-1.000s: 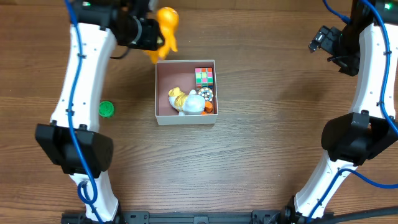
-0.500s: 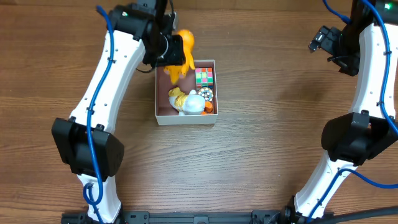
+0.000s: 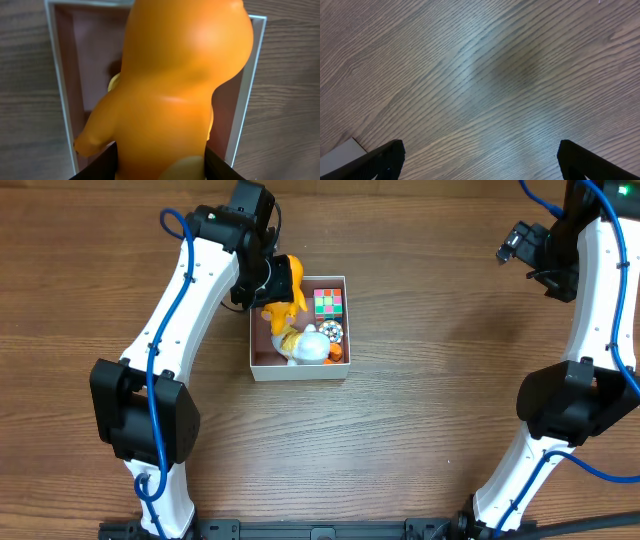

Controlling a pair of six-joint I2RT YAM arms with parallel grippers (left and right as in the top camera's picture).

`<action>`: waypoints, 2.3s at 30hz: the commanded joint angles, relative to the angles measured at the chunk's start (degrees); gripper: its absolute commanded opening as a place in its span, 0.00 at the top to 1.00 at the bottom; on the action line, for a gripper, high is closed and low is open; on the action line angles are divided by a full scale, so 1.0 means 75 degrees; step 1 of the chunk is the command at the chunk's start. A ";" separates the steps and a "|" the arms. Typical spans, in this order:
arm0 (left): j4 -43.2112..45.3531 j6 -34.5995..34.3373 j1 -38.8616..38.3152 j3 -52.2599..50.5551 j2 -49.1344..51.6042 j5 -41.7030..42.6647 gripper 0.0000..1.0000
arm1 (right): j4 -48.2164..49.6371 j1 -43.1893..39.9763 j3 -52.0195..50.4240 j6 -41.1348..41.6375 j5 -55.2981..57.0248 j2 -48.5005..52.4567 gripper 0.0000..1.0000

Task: Pack container
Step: 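Lower the orange figure into the pink box beside the duck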

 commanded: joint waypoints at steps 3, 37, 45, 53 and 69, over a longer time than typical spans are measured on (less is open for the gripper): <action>-0.0236 -0.0560 -0.0023 -0.0303 0.0047 -0.0070 0.55 | 0.0041 0.0000 -0.0006 0.0055 -0.0006 -0.0050 0.00; -0.0484 -0.0664 -0.0020 -0.0385 0.0047 -0.0586 0.45 | 0.0041 0.0000 -0.0006 0.0055 -0.0006 -0.0050 0.00; -0.0335 -0.0662 -0.0020 -0.0385 0.0058 -0.0688 0.40 | 0.0041 0.0000 -0.0006 0.0055 -0.0009 -0.0050 0.00; -0.0262 -0.0659 -0.0023 -0.0385 0.0102 -0.0714 0.39 | 0.0041 0.0000 -0.0006 0.0055 -0.0009 -0.0050 0.00; -0.0178 -0.0659 -0.0023 -0.0385 0.0105 -0.0708 0.29 | 0.0041 0.0000 -0.0006 0.0055 -0.0006 -0.0050 0.00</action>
